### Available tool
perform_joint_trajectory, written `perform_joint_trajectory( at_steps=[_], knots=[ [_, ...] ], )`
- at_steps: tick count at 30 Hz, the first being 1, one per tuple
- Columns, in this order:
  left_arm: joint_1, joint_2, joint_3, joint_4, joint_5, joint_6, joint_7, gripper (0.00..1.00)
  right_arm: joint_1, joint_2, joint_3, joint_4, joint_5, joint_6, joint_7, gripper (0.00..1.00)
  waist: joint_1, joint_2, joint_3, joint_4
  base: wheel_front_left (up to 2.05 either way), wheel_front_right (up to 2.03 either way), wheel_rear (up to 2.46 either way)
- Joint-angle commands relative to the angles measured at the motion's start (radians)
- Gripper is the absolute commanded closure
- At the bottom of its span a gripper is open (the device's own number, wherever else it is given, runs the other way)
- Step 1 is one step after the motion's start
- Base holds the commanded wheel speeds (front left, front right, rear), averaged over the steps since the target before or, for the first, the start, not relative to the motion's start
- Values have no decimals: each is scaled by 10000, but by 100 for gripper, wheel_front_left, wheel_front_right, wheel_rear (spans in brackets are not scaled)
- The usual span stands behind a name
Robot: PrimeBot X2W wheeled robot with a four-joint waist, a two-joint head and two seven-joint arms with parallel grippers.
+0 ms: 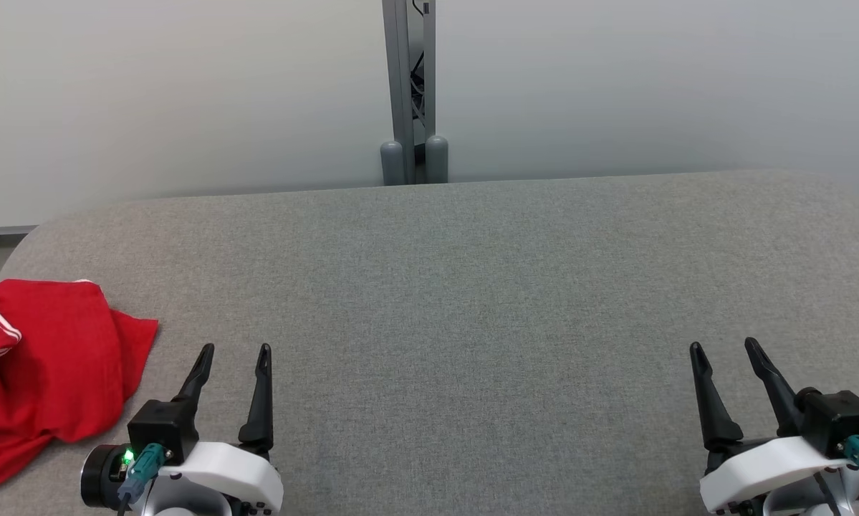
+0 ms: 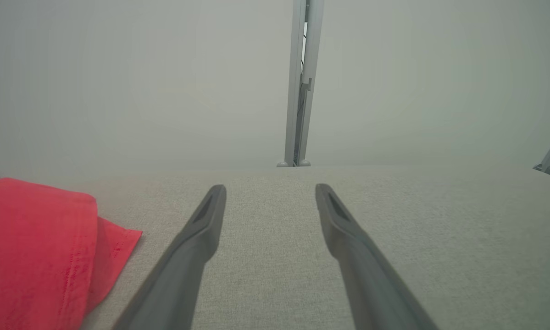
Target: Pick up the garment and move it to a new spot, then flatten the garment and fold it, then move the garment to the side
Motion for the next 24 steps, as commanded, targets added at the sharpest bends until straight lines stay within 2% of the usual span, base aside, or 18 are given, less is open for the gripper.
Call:
perform_joint_trajectory(
  at_steps=[1,10,24],
  knots=[
    [-198,61,-9,104,223,-23,-4,0,-167,24,-37,101,-175,0,2,0,0,0,-6,0,0,0,0],
    [-181,24,50,289,389,118,78,0,-295,143,-42,363,-546,0,-59,0,0,0,-5,6,0,0,0],
    [49,25,182,58,10,348,215,0,-206,179,-99,397,-224,0,-194,0,0,0,23,-18,0,0,0]
  ],
)
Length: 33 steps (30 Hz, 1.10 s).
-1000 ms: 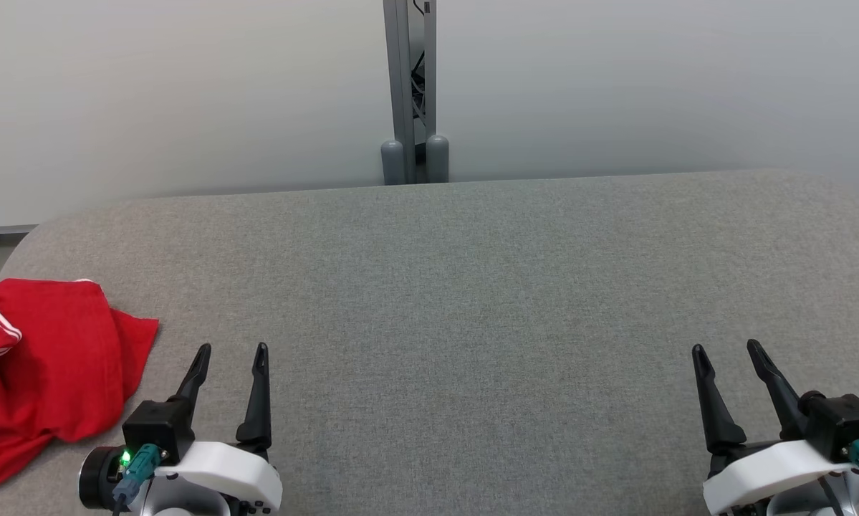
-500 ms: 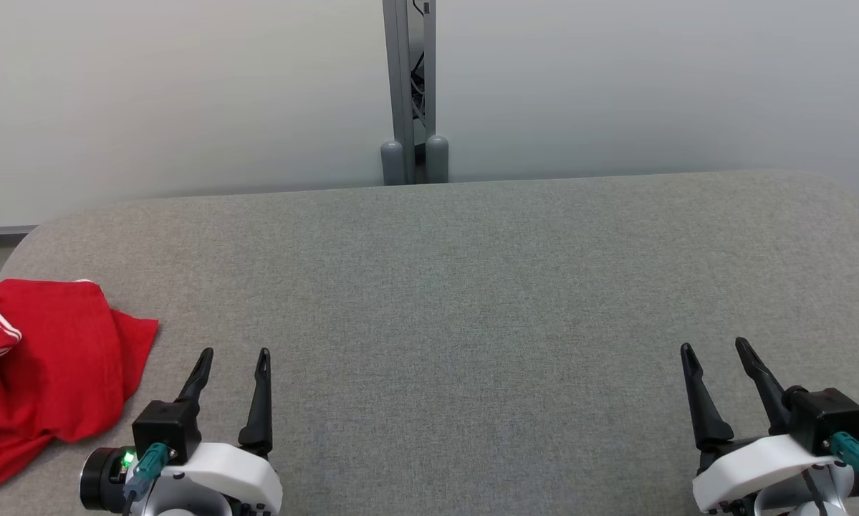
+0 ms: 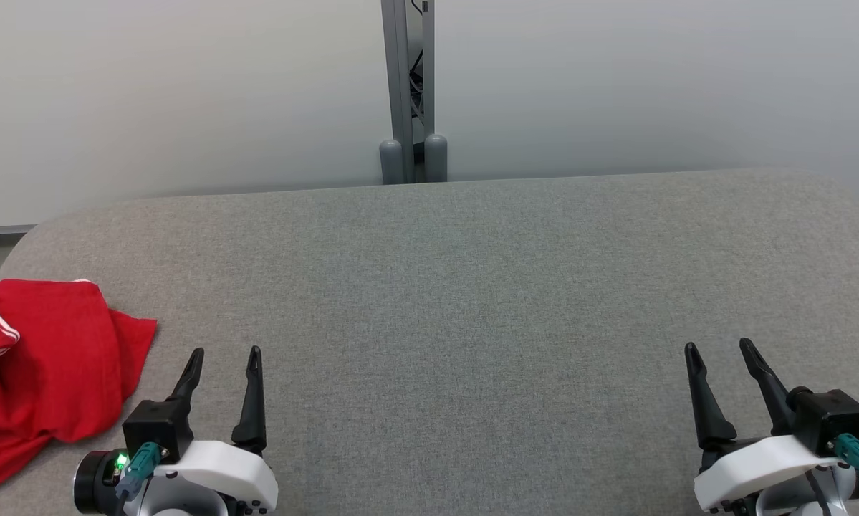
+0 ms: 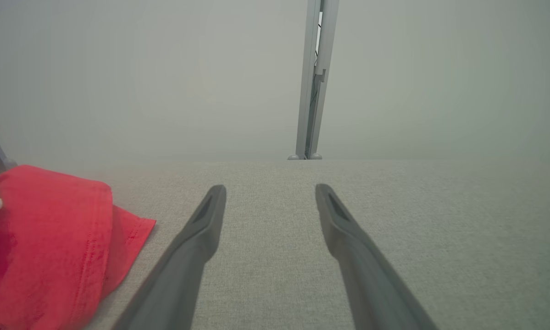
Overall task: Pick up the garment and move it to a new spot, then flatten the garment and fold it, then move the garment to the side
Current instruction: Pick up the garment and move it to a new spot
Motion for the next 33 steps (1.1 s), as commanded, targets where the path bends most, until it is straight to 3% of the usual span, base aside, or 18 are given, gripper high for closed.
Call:
perform_joint_trajectory(
  at_steps=[1,17,33],
  knots=[
    [40,62,25,-31,-69,36,12,0,-7,-27,-33,31,58,0,-97,0,0,0,-5,0,0,0,0],
    [-129,155,-76,-82,-68,185,-23,0,-41,-146,-11,0,-153,0,-227,0,0,0,23,348,0,0,0],
    [43,198,221,-475,-288,612,-202,0,195,-44,720,-936,-308,-1,1,0,0,0,84,2732,0,0,0]
  ],
)
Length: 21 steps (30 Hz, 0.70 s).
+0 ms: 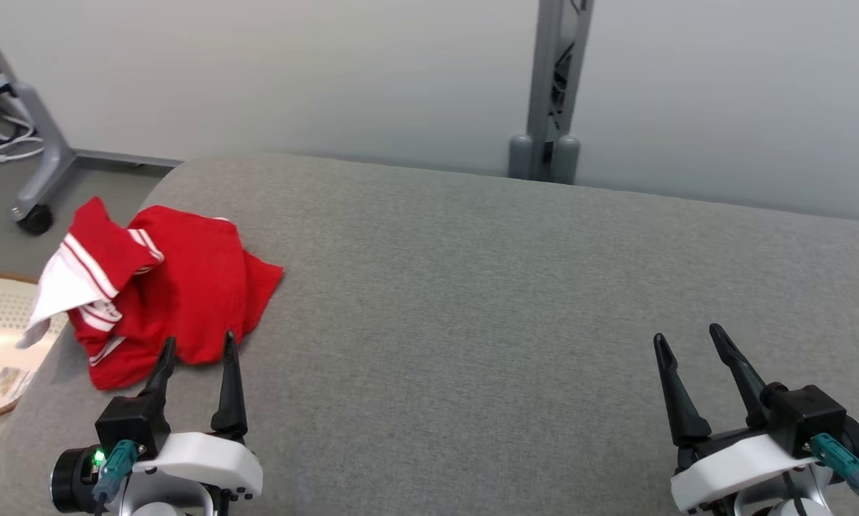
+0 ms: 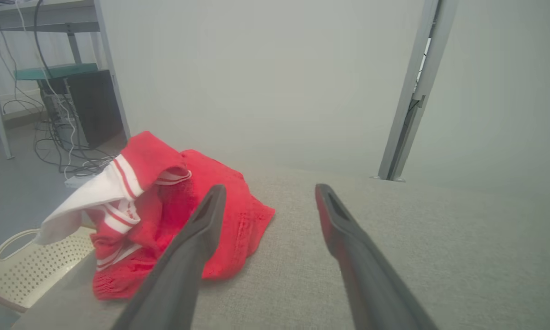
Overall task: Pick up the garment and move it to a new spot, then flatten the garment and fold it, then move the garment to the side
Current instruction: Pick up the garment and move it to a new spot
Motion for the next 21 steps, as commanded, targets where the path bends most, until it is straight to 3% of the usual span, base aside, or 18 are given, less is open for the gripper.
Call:
perform_joint_trajectory(
  at_steps=[1,10,21],
  knots=[
    [66,59,58,-55,-9,75,-47,0,103,-6,30,-65,-87,-3,32,0,0,0,6,512,0,0,0],
    [234,150,94,-238,-94,174,-20,0,290,117,239,-327,-80,-3,196,0,0,0,54,1647,0,0,0],
    [264,224,-69,-293,-113,178,61,0,145,170,191,-267,-40,-3,132,0,0,0,52,2115,0,0,0]
  ],
)
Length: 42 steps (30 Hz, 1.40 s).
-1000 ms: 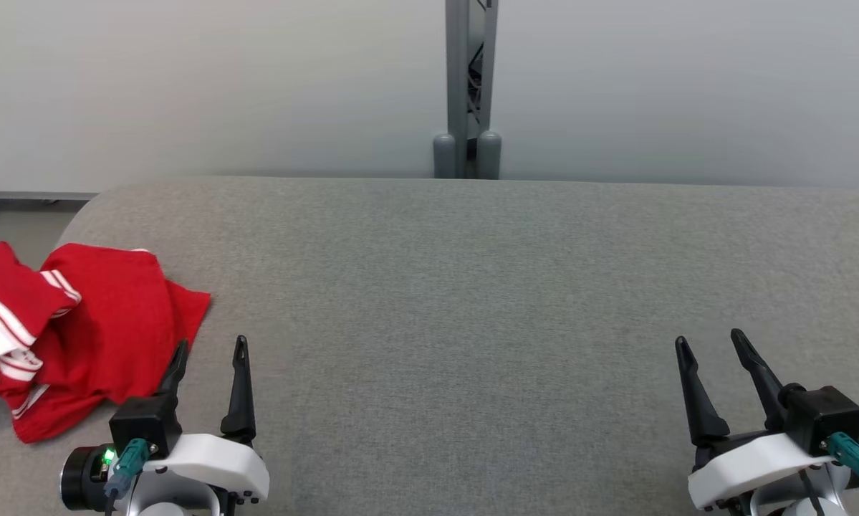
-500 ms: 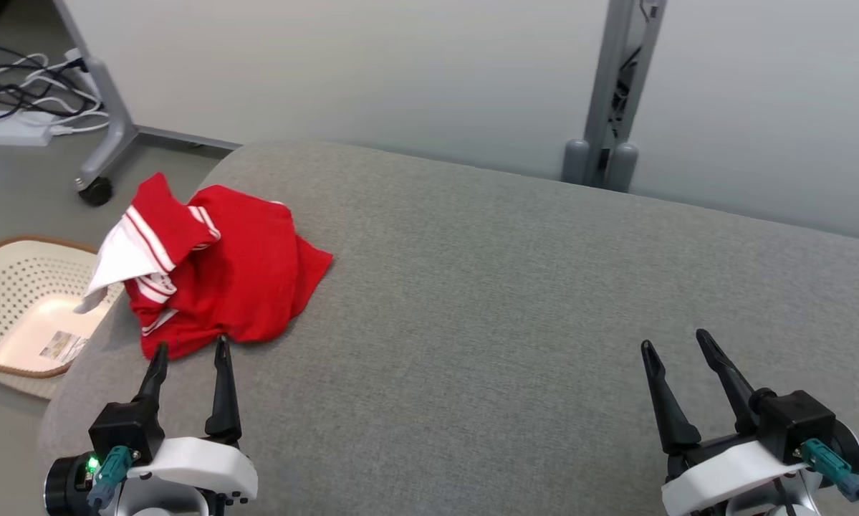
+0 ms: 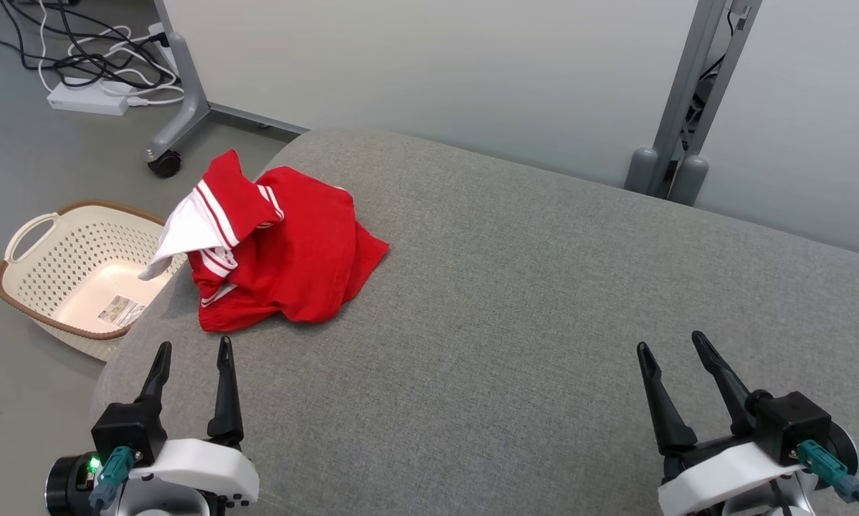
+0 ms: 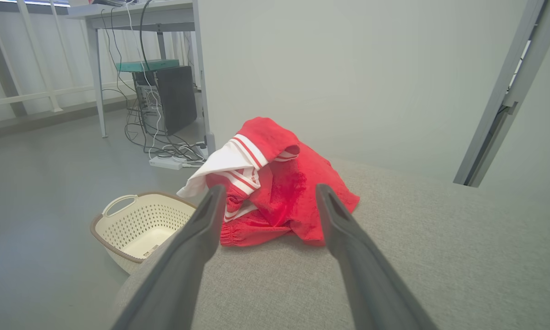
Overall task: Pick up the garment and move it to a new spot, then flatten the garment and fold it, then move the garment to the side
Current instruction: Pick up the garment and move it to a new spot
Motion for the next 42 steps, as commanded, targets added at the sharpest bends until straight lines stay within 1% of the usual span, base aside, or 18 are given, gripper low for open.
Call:
perform_joint_trajectory(
  at_steps=[1,11,15,17,23,28,31,34,37,42],
  knots=[
    [17,77,-18,-23,-27,9,7,0,-84,-21,-31,10,-21,-3,-43,0,0,0,-2,25,0,0,0],
    [-176,222,-207,-9,4,-102,179,0,-120,-2,-7,115,22,-3,-139,0,0,0,-17,139,0,0,0],
    [-341,269,-306,-80,35,-205,279,0,-121,1,-10,121,32,-3,-154,0,0,0,-2,146,0,0,0],
    [-529,326,-379,-183,-48,-331,409,0,-125,3,-9,112,23,-3,-147,0,0,0,21,138,0,0,0],
    [-1893,703,-366,-592,-132,-716,1076,0,-264,-1,31,3,-93,-3,-28,0,0,0,324,-27,0,0,0],
    [-3622,1009,-150,-457,-402,-936,1936,0,-571,-116,127,-228,-225,-3,83,0,0,0,941,-491,0,0,0],
    [-4626,1141,5,152,-778,-1159,2717,0,-808,-217,149,-380,-295,-3,187,0,0,0,1391,-860,0,0,0],
    [-5560,1232,231,1132,-1269,-1329,3518,0,-1018,-334,143,-515,-361,-3,251,0,0,0,1856,-1208,0,0,0],
    [-6409,1453,465,2339,-1608,-1407,4127,0,-1258,-452,211,-639,-374,-3,320,0,0,0,2311,-1574,0,0,0],
    [-7364,1871,905,4379,-2008,-1322,4775,0,-1543,-571,272,-697,-335,-3,336,0,0,0,2870,-2072,0,0,0]
  ],
)
